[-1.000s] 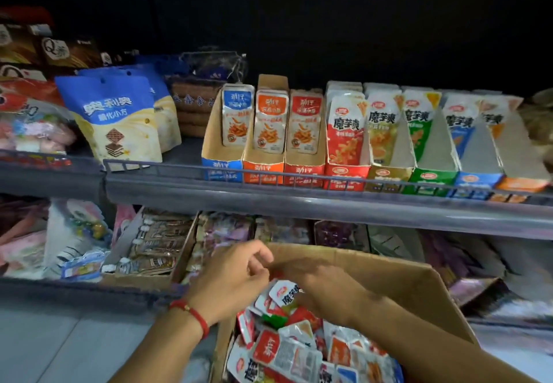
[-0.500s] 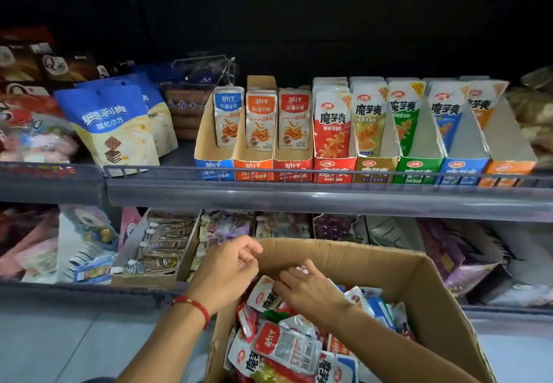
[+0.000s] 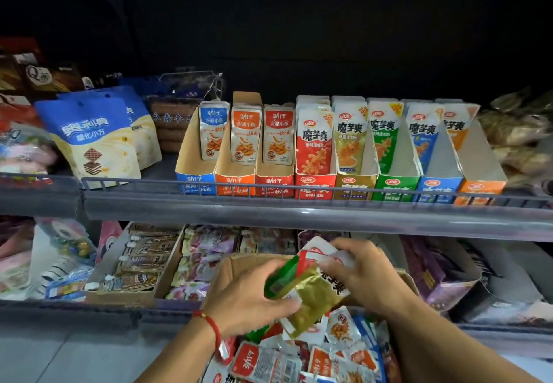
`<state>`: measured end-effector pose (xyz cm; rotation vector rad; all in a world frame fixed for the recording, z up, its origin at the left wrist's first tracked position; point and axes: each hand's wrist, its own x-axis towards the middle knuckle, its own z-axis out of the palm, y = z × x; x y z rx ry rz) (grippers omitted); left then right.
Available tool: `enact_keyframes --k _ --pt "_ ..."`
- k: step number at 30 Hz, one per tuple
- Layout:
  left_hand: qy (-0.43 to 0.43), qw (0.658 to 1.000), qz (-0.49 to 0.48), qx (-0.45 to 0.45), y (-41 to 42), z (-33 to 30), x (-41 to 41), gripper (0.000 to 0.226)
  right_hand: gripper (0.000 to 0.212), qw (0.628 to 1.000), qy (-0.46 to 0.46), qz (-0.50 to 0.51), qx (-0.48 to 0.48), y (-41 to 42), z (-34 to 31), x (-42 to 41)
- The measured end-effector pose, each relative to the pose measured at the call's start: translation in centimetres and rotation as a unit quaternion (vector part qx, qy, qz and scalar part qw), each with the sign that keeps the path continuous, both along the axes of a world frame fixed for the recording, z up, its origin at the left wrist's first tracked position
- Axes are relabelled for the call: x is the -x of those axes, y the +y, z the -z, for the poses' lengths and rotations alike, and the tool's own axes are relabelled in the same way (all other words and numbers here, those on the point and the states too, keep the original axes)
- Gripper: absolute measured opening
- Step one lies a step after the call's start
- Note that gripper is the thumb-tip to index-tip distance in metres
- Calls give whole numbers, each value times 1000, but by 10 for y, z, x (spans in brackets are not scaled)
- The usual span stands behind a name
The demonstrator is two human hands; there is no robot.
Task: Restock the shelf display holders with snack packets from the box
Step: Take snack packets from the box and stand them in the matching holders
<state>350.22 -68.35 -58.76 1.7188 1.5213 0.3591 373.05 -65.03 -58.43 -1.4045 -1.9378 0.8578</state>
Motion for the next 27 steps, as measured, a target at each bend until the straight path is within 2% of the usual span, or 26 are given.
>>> enact_keyframes --k 2,4,7,9,13,16,18,20,21,24,27 --pt "-57 998 -16 24 -1 -2 -10 55 9 994 77 20 72 -7 -6 -8" --pt "-149 985 -35 80 -3 -7 -18 45 7 978 160 28 129 -12 -6 -10" --pt "-288 932 -94 197 -3 -3 -28 44 8 968 207 41 137 -15 -5 -11" --pt "-362 892 -122 243 -4 -2 -35 45 13 964 226 52 130 -11 -2 -13" --pt "-409 866 -153 244 -3 -4 -49 44 40 981 170 54 82 -7 -1 -29" --pt "-413 869 -164 216 -3 -9 -52 53 55 984 160 -59 48 -8 -4 -51" --pt "-424 868 -160 202 -2 -12 -54 57 78 989 81 -121 -3 -11 -4 -61" --pt "-425 871 -150 196 -5 -15 -56 57 93 988 26 -132 -80 -15 -5 -63" --pt "-429 871 -138 194 -5 -16 -58 59 93 986 17 -127 -110 -17 -5 -62" --pt "-447 863 -133 192 -4 -18 -58 62 72 976 -33 -105 -186 -18 -4 -63" --pt "-479 842 -146 202 -1 -21 -55 60 69 970 -81 -55 -225 -18 -7 -75"
